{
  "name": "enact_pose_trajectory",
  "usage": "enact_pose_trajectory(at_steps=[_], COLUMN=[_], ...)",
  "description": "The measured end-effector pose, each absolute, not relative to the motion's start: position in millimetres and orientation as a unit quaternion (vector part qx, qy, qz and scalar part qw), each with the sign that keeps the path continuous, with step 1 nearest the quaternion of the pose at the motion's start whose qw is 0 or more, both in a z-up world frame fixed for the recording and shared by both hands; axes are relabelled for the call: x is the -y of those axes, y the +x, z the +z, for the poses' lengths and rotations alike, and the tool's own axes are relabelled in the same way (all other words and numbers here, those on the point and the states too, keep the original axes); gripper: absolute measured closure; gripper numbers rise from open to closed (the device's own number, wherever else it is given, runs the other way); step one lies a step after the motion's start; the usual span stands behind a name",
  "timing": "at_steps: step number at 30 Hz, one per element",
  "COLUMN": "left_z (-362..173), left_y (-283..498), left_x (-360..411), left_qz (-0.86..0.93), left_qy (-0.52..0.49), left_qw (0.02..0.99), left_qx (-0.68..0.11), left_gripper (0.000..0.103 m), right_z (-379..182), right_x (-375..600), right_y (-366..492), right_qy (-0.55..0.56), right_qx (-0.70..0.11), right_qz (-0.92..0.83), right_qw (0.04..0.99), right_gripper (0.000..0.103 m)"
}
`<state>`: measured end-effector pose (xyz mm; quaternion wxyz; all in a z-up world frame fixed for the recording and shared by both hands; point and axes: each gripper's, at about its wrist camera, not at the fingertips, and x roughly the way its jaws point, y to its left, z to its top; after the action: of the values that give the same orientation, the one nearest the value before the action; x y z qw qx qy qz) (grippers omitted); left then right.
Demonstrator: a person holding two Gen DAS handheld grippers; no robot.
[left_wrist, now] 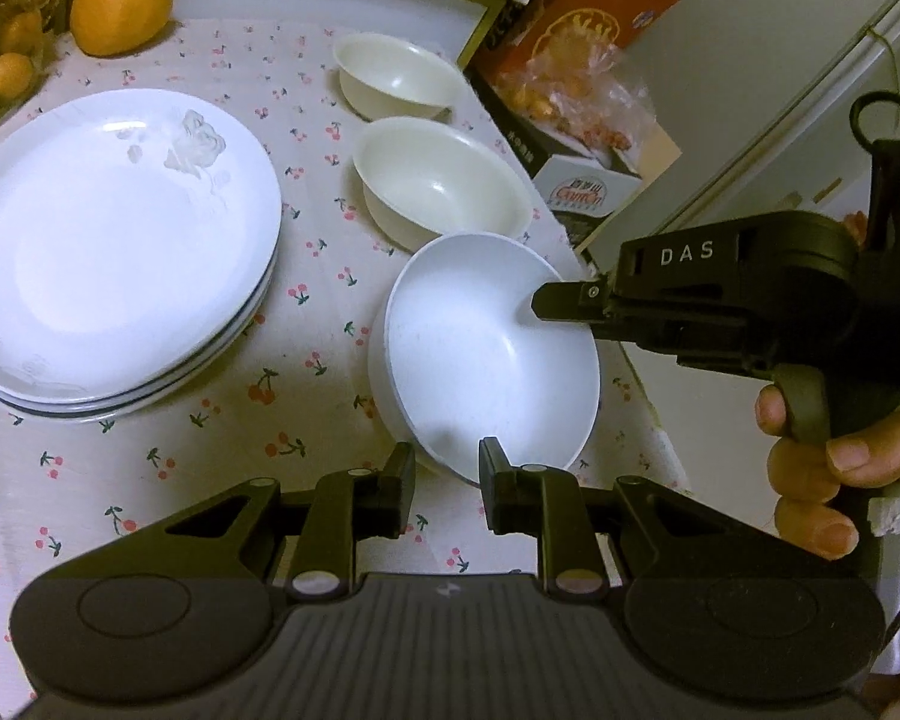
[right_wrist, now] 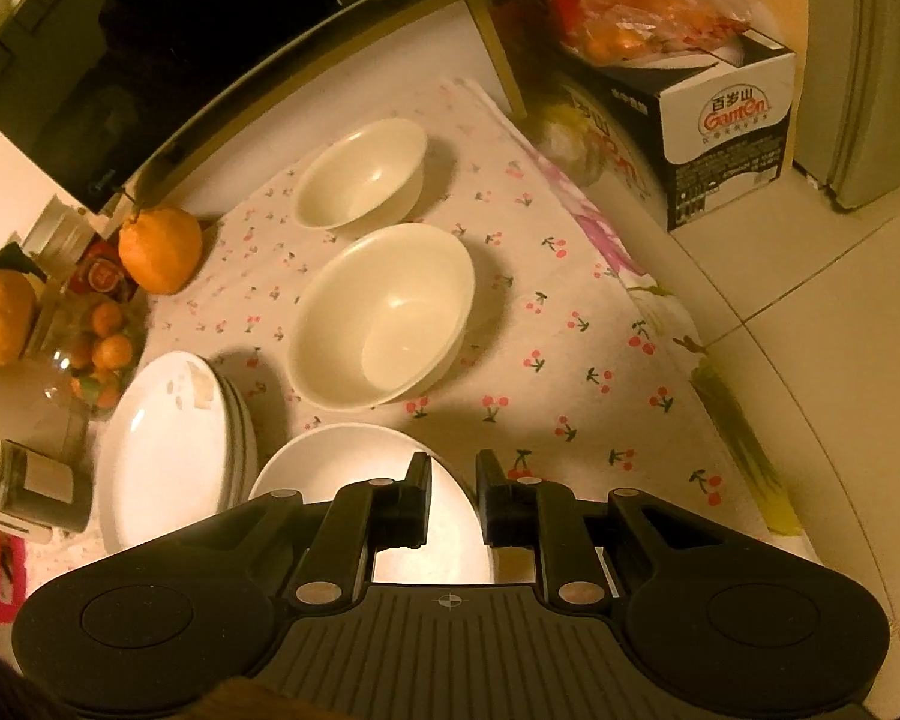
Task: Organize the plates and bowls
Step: 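Carry the white bowl toward the large cream bowl with both grippers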
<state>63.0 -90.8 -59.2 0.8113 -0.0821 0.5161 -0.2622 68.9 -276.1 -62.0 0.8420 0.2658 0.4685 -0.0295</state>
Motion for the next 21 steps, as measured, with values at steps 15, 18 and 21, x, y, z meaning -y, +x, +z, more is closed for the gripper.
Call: enact_pose_trajectory(at_steps=[15,18,21], left_z=[-58.4,-55.8,-55.0], left_y=[65.6,65.7,65.0], left_x=[91.6,89.6,87.7], left_qz=[-0.261,-0.261,-0.26], left_qy=[-0.077,-0.079,-0.079], left_qw=[0.818,0.82,0.821], left_qx=[-0.507,-0.503,-0.502], left_gripper=[0.077,0.077,0.077], right_z=[-70.0,-71.2,-72.3], right_x=[279.4,279.7,280.7], right_y=[72.9,73.7,74.1], right_qy=[0.283,0.283,0.288], right_qx=[-0.474,-0.474,-0.475], right_qz=[-0.033,-0.034,-0.034], right_qw=[0.834,0.833,0.831], right_gripper=[0.085,0.085,0.085])
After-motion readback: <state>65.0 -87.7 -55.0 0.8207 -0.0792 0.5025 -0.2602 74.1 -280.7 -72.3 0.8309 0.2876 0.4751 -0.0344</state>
